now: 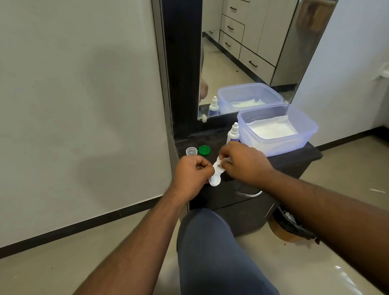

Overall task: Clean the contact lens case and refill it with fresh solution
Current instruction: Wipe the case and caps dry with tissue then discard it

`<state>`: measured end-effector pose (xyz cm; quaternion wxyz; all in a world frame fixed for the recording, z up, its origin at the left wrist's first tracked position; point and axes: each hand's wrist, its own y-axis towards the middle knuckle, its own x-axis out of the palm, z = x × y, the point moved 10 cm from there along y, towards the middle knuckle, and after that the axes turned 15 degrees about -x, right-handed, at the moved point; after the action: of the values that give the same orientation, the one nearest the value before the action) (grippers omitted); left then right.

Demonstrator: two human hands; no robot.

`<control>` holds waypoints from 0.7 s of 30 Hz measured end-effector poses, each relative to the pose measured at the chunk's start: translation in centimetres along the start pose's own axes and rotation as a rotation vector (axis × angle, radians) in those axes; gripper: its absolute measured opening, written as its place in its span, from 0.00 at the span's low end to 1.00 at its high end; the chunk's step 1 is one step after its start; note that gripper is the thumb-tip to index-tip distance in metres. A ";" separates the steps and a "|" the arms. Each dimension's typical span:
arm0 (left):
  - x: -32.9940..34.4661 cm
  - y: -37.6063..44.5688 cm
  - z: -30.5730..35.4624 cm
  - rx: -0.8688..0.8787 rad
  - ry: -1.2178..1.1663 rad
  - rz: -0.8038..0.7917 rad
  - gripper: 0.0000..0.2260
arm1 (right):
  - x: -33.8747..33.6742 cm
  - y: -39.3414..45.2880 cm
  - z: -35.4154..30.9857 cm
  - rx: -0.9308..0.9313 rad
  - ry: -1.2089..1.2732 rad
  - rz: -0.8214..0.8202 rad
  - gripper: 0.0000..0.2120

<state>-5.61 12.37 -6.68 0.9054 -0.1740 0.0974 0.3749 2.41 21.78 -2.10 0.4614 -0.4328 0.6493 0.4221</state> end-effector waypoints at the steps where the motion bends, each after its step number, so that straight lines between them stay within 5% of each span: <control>1: -0.1 -0.1 0.0 0.006 0.008 0.015 0.03 | 0.4 -0.5 0.9 0.091 0.134 0.061 0.03; 5: -0.3 -0.6 -0.4 0.014 -0.030 0.038 0.03 | 1.2 -1.9 1.8 0.226 0.359 0.247 0.07; 8: 0.0 -0.4 -0.3 -0.002 -0.058 -0.026 0.04 | -0.3 -1.5 0.4 0.117 0.178 0.235 0.03; 16: 1.6 0.2 0.4 0.011 0.090 -0.143 0.11 | -3.0 0.0 -3.4 -0.185 -0.180 0.156 0.15; 21: 1.3 -0.1 0.9 0.092 0.009 -0.101 0.12 | -3.2 -1.4 -1.3 -0.004 0.056 0.397 0.08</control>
<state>-4.57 13.48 -6.24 0.9297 -0.1386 0.1096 0.3231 4.05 20.73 1.07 0.3500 -0.3087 0.7337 0.4939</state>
